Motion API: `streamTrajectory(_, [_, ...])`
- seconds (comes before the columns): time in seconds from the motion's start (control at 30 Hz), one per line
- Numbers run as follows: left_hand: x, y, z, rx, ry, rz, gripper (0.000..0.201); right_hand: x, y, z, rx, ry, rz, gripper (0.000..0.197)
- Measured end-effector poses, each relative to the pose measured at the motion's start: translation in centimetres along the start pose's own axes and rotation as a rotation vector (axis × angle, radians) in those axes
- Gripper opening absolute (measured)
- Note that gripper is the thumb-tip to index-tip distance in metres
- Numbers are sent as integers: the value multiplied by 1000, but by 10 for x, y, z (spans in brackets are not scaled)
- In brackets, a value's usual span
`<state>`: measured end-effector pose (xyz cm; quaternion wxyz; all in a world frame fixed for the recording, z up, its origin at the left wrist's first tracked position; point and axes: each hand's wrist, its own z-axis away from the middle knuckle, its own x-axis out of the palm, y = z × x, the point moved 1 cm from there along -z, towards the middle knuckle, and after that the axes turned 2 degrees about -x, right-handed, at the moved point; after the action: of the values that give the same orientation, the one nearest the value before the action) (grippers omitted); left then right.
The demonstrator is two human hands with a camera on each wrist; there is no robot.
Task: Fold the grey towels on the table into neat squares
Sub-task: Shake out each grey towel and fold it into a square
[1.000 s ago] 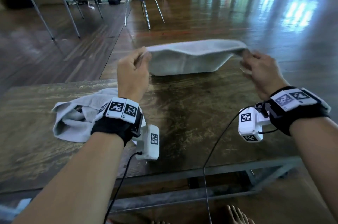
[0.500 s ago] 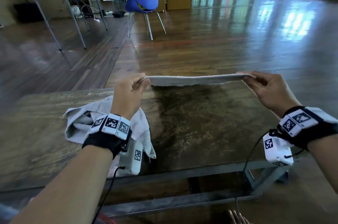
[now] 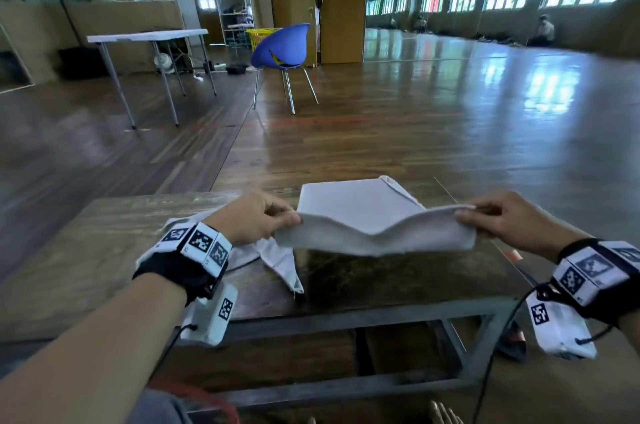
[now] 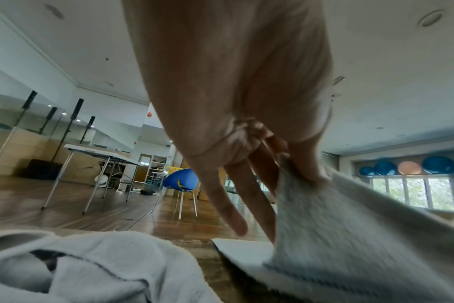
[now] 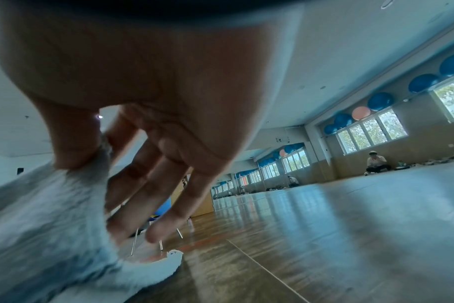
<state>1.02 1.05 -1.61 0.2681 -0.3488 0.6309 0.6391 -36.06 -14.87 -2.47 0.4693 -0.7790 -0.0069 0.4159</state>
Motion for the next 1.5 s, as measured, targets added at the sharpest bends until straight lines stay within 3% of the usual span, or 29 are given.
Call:
streamTrajectory(0.13, [14,8,25,-88,-335,25,30,5,-6,34,144,-229,-22,21])
streamTrajectory(0.3, [46,10,36,-239,-685,-66,12,25,6,58,406,-572,-75,15])
streamTrajectory(0.43, [64,10,25,-313,-850,-64,22,37,20,55,496,-820,-58,13])
streamTrajectory(0.47, [67,10,17,-289,-797,-34,23,39,23,50,486,-816,-25,13])
streamTrajectory(0.53, [74,8,-7,-186,-540,-4,19,43,31,31,411,-704,58,18])
streamTrajectory(0.6, [83,5,-36,-96,-254,-18,15,48,41,5,322,-501,84,19])
streamTrajectory(0.67, [96,1,-69,-66,-103,-78,15,53,55,-28,246,-298,113,17])
streamTrajectory(0.73, [113,-6,-104,-84,-80,-171,29,61,70,-63,213,-151,210,13])
streamTrajectory(0.8, [129,-17,-134,-156,-83,-265,51,72,82,-95,227,-98,316,10])
streamTrajectory(0.87, [140,-30,-159,-235,-113,-304,67,82,97,-124,287,-167,461,25])
streamTrajectory(0.97, [149,-45,-181,-293,-203,-356,73,90,117,-156,375,-313,645,44])
streamTrajectory(1.2, [138,-46,-192,-296,-258,-378,89,73,134,-161,567,-229,750,51])
streamTrajectory(1.33, [137,-38,-163,-277,-59,-302,76,72,116,-132,550,-173,647,57])
streamTrajectory(1.5, [125,-24,-102,-290,63,-340,38,80,79,-57,586,-25,531,26])
